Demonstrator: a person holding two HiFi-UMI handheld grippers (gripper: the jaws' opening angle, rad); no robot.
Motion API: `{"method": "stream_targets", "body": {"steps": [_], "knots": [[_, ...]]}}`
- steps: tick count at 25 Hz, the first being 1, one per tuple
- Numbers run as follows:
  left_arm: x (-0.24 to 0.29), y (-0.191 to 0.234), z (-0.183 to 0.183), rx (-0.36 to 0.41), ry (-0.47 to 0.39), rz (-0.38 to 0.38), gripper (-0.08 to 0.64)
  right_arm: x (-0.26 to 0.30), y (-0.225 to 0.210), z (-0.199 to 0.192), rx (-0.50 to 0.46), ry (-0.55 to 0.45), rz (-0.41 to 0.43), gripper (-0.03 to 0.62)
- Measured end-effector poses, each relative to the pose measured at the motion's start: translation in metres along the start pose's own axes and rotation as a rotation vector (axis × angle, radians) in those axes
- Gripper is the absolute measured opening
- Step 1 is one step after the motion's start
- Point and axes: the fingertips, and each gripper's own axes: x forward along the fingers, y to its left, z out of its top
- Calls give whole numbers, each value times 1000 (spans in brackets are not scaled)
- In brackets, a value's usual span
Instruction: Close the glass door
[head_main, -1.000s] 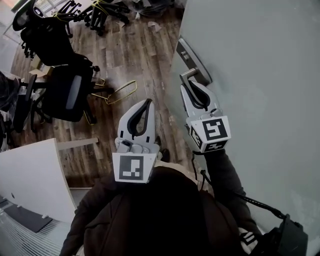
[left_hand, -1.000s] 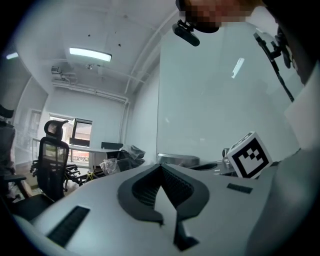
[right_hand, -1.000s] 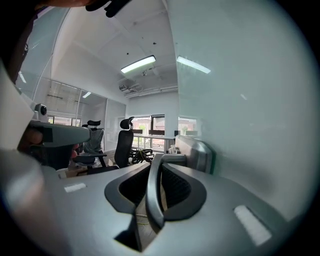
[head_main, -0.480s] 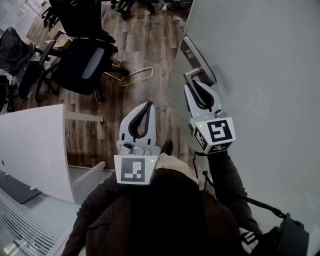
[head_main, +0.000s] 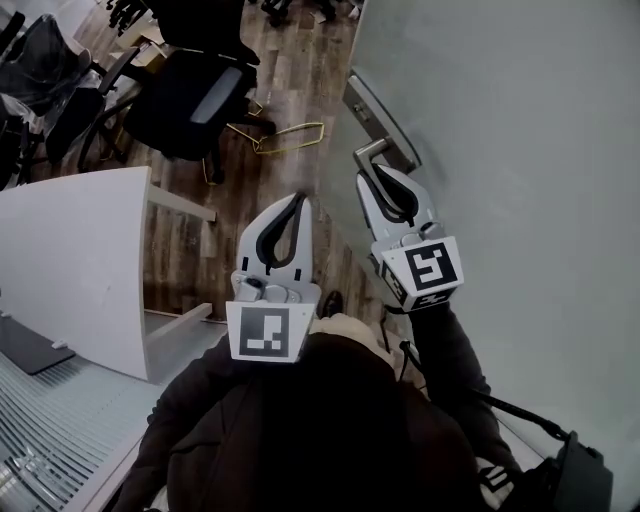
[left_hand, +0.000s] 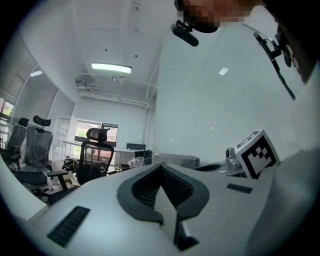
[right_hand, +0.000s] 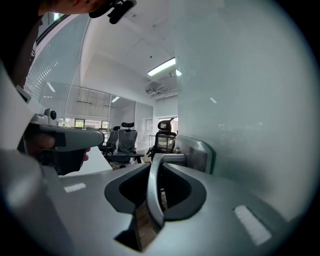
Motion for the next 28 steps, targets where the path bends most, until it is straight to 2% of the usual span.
{"method": "stream_targets", "body": {"steps": [4, 9, 13, 17, 22, 28], "knots": [[-14, -10, 9, 15, -13, 36, -3, -4, 23, 2, 8, 2, 65, 67], [-95, -8, 3, 21, -15, 121, -3, -18, 97, 2, -21, -1, 135, 67], [-132, -9, -3, 22, 10, 182, -3, -27, 123, 4, -26, -6, 184, 68], [-169, 7, -5, -5, -5, 250, -3, -31, 164, -2, -53, 3, 244, 69], [-232, 22, -12, -16, -16, 271, -3, -51, 227, -10, -74, 1, 294, 69], [-291, 31, -5, 10, -21, 277, -3, -74, 278, -12, -73, -2, 363, 67]]}}
